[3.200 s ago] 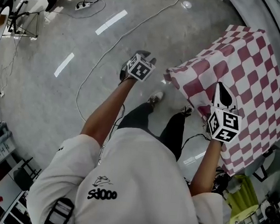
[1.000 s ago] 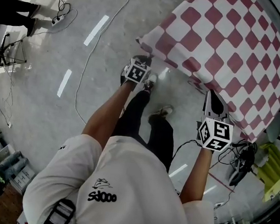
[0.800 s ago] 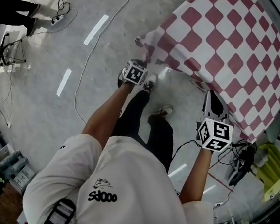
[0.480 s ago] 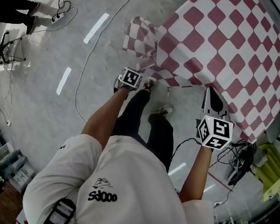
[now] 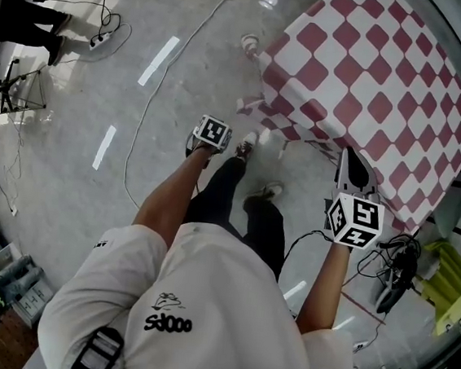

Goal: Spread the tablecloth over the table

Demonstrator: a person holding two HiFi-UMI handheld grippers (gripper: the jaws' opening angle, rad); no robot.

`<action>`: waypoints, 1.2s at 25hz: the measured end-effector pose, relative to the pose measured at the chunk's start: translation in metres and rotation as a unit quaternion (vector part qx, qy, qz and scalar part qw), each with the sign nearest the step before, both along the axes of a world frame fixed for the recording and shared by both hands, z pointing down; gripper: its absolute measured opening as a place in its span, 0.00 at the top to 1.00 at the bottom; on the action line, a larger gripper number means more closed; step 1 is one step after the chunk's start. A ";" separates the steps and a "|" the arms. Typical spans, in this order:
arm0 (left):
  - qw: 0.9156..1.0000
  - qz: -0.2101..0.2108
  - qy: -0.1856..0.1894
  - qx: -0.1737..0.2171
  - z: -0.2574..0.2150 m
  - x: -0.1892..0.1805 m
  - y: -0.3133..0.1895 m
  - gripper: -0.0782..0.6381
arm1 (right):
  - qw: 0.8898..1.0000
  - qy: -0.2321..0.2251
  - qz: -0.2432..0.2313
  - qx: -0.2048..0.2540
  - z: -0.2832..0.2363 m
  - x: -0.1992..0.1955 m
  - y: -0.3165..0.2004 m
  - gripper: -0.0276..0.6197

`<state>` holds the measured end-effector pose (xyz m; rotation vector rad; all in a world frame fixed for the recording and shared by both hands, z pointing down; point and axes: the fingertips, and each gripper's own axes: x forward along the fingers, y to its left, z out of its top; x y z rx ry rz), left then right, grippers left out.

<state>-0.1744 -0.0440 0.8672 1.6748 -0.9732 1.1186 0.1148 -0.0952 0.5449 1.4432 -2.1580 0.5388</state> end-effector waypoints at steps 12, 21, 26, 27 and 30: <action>0.975 0.069 0.060 0.201 -0.162 0.046 -0.079 0.84 | 0.997 0.002 0.042 0.061 -0.079 0.040 0.012 0.92; 0.894 0.174 0.126 0.393 -0.348 0.129 -0.130 0.85 | 0.986 0.039 0.084 0.142 -0.166 0.081 0.012 0.92; 0.849 0.208 0.152 0.461 -0.434 0.170 -0.143 0.85 | 0.977 0.060 0.096 0.180 -0.209 0.096 0.010 0.92; 0.838 0.216 0.157 0.475 -0.450 0.179 -0.145 0.85 | 0.975 0.066 0.100 0.188 -0.218 0.099 0.010 0.92; 0.810 0.235 0.172 0.509 -0.494 0.201 -0.148 0.85 | 0.969 0.079 0.105 0.208 -0.240 0.105 0.010 0.92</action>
